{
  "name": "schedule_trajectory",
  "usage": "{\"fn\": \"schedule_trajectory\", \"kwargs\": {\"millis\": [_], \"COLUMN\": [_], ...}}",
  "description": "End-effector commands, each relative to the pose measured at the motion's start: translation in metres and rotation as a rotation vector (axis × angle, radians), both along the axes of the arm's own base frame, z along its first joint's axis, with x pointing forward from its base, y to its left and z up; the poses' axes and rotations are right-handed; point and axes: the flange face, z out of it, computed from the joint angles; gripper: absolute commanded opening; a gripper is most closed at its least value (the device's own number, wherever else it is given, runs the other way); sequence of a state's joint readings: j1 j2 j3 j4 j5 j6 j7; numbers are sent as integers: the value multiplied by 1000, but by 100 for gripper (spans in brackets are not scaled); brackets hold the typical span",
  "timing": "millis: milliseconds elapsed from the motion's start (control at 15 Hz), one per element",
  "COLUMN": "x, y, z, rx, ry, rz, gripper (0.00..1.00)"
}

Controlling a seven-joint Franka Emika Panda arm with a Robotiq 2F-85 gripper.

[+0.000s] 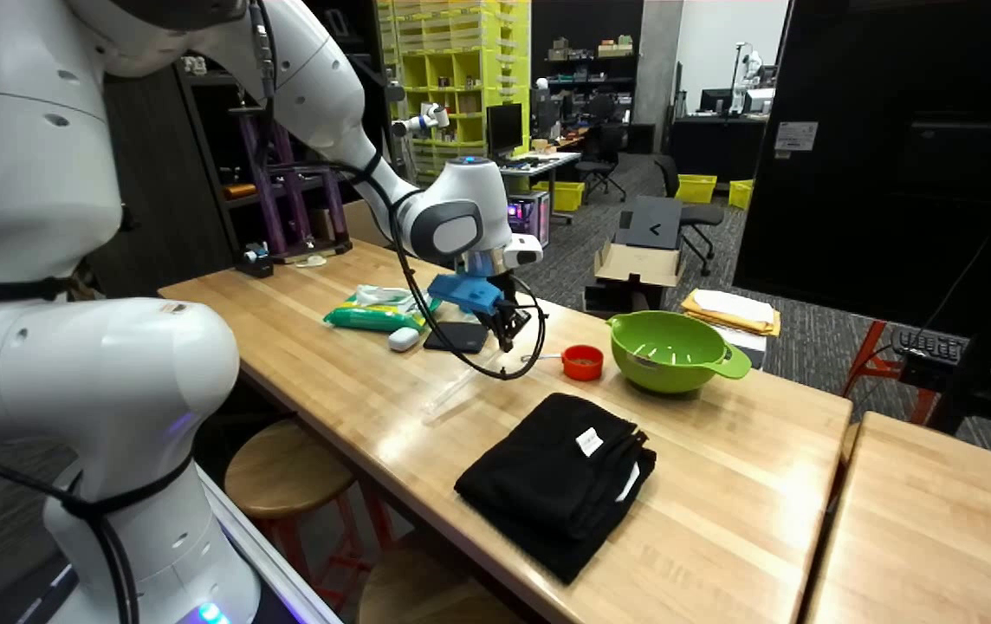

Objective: Use the straw to stir the contents of the green bowl

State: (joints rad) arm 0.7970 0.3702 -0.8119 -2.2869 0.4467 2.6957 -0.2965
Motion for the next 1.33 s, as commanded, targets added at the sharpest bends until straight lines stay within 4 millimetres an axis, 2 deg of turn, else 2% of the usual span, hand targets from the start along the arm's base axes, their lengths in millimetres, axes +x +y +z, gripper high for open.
{"fn": "schedule_trajectory", "kwargs": {"millis": [0, 67, 133, 267, 333, 867, 1000, 1267], "x": [25, 31, 37, 46, 48, 43, 38, 25], "y": [0, 0, 3, 6, 8, 36, 39, 38], "z": [-19, -24, -28, -26, -22, 11, 22, 43], "rx": [-11, -25, -27, -28, -25, -22, -23, -11], "ry": [17, 21, 26, 23, 21, -17, -29, -40], "rz": [7, 17, 24, 43, 55, 142, 146, 111], "gripper": [1, 1, 30, 35, 41, 95, 100, 100]}}
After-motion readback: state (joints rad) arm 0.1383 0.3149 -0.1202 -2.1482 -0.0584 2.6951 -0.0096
